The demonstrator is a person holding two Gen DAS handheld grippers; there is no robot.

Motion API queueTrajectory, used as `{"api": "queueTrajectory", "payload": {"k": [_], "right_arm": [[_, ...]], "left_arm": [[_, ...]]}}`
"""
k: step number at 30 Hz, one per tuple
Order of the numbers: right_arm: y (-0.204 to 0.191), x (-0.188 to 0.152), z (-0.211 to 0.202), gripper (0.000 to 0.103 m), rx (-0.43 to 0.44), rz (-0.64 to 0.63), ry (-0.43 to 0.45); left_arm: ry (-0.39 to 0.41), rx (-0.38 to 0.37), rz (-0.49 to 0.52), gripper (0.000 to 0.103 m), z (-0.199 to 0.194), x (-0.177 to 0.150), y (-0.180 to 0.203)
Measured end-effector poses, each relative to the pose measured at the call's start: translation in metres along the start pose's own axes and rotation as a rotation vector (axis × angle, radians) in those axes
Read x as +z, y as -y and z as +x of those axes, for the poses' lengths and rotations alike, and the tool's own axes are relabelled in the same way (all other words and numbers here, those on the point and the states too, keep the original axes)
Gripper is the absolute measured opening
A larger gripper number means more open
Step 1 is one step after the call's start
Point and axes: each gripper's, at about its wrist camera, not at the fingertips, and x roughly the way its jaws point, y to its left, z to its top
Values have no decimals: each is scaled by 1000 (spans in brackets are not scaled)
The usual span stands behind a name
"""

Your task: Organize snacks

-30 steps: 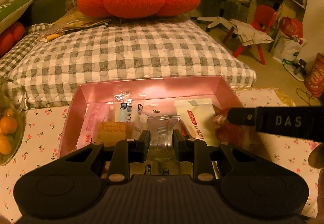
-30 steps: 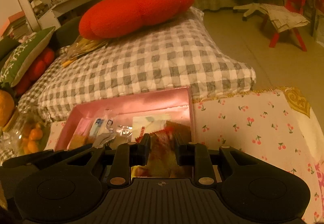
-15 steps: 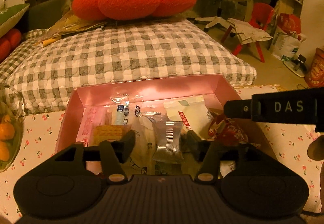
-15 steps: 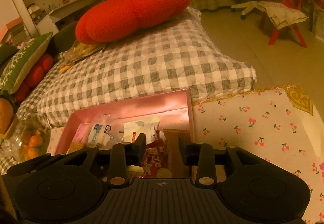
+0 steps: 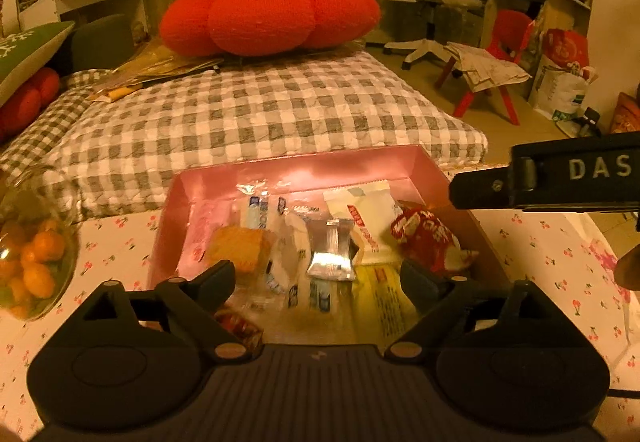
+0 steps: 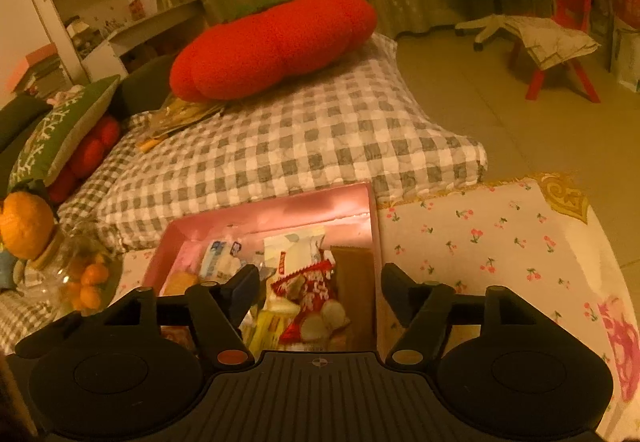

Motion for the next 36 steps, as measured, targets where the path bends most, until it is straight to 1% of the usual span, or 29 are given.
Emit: {"api": "queueTrajectory", "payload": {"k": [7, 9, 11, 16, 23, 25, 27, 29, 33, 36], "right_arm": [[-6, -18, -23, 77, -2, -28, -15], [-7, -26, -29, 80, 1, -22, -17], [-7, -33, -35, 81, 5, -9, -22], [-9, -51, -46, 81, -10, -10, -42], [-22, -75, -61, 82, -30, -53, -78], [-26, -81, -66, 83, -33, -59, -88], [-30, -87, -72, 88, -33, -61, -102], [-37, -95, -78, 88, -33, -76, -111], [-55, -107, -88, 88, -73, -157, -103], [-63, -110, -95, 91, -96, -176, -90]], "left_arm": [[-13, 11, -21, 94, -19, -14, -5], [-18, 8, -35, 97, -24, -18, -8], [-29, 6, -44, 97, -29, -23, -10], [-53, 22, -42, 99, -43, -36, -13], [-66, 43, -48, 102, -66, -53, -15], [-82, 55, -75, 102, -71, -59, -18], [-108, 73, -88, 102, -77, -64, -20], [-113, 97, -88, 102, -84, -70, -22], [-122, 133, -107, 102, -95, -75, -26], [-128, 152, -118, 102, -102, -78, -29]]}}
